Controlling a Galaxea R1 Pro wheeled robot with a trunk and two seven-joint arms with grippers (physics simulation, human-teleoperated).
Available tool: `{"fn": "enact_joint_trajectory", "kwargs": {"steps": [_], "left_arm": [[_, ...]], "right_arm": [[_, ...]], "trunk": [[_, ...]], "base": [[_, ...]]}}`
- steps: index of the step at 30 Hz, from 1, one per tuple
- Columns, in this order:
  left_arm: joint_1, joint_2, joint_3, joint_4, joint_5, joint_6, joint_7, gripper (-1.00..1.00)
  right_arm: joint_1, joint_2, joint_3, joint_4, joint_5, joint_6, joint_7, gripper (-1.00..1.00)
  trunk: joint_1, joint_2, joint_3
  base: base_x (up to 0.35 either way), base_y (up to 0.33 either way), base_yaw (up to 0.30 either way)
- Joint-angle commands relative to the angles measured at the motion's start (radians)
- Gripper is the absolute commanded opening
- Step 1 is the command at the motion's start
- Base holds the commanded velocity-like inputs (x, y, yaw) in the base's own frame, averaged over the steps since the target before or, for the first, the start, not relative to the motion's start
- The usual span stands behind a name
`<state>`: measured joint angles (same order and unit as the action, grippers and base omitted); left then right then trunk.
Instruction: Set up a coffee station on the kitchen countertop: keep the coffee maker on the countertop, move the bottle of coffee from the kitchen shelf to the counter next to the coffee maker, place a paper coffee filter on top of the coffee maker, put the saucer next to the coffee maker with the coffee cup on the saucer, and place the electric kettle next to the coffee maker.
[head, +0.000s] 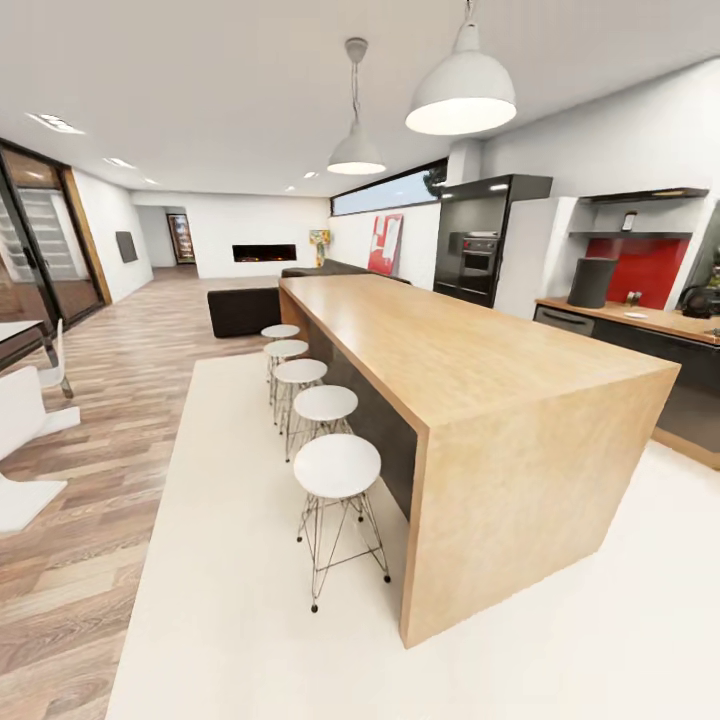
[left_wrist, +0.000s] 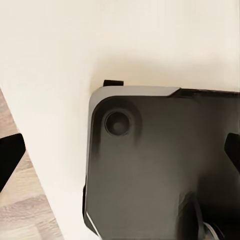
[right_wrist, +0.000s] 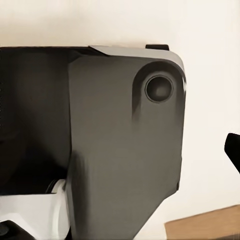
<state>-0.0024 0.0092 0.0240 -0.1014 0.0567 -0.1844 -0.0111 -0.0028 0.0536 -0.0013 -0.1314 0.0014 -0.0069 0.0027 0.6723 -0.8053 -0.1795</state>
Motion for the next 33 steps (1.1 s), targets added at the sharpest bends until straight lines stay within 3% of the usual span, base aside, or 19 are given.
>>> {"fn": "enact_joint_trajectory", "kwargs": {"steps": [1,33], "left_arm": [[0.000,0.000,0.002,0.000,0.006,-0.003,-0.001,1.00],[0.001,0.000,0.002,0.002,0.006,-0.003,-0.001,1.00]], "right_arm": [[0.000,0.000,0.000,-0.001,0.000,-0.001,0.000,1.00],[0.000,0.000,0.000,-0.002,0.000,-0.001,0.000,1.00]], "trunk": [[-0.004,0.006,0.002],[-0.126,0.230,0.102]], "base": [[0.000,0.000,-0.267],[0.000,0.000,-0.267]]}}
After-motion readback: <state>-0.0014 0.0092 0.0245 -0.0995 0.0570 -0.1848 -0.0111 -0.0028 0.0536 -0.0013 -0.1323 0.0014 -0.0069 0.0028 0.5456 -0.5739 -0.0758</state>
